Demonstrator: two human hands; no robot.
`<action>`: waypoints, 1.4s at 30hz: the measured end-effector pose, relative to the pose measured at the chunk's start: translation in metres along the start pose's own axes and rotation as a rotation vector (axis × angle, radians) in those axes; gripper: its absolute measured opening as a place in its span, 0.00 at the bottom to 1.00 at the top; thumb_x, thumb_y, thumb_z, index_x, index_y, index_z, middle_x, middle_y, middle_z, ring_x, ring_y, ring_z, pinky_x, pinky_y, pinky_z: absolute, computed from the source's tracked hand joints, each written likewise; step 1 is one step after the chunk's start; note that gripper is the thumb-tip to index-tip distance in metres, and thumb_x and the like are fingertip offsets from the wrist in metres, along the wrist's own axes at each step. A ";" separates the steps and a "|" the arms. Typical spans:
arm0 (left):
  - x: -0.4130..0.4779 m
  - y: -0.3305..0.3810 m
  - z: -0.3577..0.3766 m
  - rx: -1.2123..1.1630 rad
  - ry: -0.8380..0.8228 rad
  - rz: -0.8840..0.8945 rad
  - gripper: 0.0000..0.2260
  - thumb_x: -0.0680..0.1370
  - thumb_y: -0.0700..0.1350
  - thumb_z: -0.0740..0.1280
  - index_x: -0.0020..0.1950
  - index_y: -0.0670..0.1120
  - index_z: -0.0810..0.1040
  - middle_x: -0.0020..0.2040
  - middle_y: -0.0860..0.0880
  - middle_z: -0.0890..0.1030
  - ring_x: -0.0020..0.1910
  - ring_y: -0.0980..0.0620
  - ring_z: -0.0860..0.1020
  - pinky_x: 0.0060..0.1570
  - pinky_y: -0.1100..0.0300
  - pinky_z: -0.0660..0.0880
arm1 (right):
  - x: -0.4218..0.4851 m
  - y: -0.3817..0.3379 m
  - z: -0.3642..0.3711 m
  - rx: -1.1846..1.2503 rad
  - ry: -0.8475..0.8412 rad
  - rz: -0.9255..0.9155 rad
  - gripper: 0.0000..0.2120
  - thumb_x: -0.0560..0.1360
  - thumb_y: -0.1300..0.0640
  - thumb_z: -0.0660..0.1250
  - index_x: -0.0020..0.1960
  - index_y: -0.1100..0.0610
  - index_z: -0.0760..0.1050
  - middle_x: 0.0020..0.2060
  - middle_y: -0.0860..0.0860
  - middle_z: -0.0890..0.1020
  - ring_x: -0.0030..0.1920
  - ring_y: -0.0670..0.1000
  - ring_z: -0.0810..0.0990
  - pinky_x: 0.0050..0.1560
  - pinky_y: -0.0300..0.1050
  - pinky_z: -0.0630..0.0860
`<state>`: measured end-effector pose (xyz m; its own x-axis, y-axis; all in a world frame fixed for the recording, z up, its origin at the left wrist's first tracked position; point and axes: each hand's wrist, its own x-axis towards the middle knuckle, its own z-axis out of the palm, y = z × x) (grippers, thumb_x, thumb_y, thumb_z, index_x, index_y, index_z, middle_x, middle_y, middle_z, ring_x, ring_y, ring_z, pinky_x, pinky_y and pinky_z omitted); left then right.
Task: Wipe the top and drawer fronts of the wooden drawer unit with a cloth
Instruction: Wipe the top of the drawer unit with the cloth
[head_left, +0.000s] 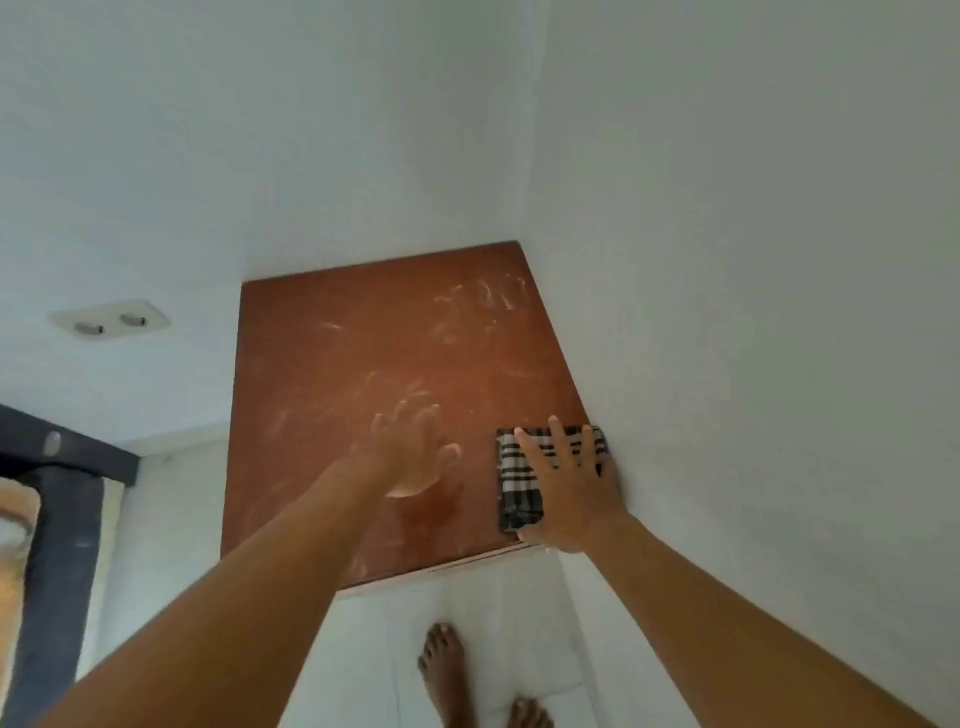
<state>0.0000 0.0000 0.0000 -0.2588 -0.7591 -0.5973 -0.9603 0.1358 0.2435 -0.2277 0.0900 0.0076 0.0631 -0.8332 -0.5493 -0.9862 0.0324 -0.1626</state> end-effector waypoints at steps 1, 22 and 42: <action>0.015 -0.002 0.004 0.011 0.001 -0.016 0.42 0.75 0.74 0.48 0.84 0.55 0.46 0.85 0.51 0.43 0.84 0.42 0.45 0.80 0.37 0.50 | 0.007 0.002 0.006 -0.021 0.000 -0.003 0.56 0.69 0.32 0.70 0.80 0.39 0.34 0.81 0.53 0.35 0.79 0.68 0.36 0.76 0.71 0.47; 0.080 0.012 -0.062 -0.006 0.138 -0.181 0.26 0.82 0.61 0.58 0.79 0.54 0.65 0.80 0.44 0.63 0.78 0.38 0.63 0.72 0.36 0.66 | 0.075 -0.009 -0.091 0.421 0.454 0.031 0.18 0.81 0.57 0.66 0.70 0.46 0.74 0.54 0.51 0.83 0.51 0.54 0.82 0.52 0.50 0.82; 0.127 -0.010 -0.042 -0.031 0.001 -0.164 0.37 0.79 0.72 0.41 0.81 0.57 0.30 0.80 0.48 0.26 0.80 0.38 0.29 0.80 0.38 0.42 | 0.340 -0.015 -0.130 -0.036 0.284 -0.122 0.42 0.76 0.29 0.54 0.82 0.41 0.38 0.82 0.49 0.40 0.81 0.59 0.36 0.78 0.66 0.37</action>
<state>-0.0187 -0.1245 -0.0456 -0.0990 -0.7699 -0.6304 -0.9860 -0.0093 0.1662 -0.2117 -0.2656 -0.0700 0.1411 -0.9507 -0.2761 -0.9791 -0.0926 -0.1813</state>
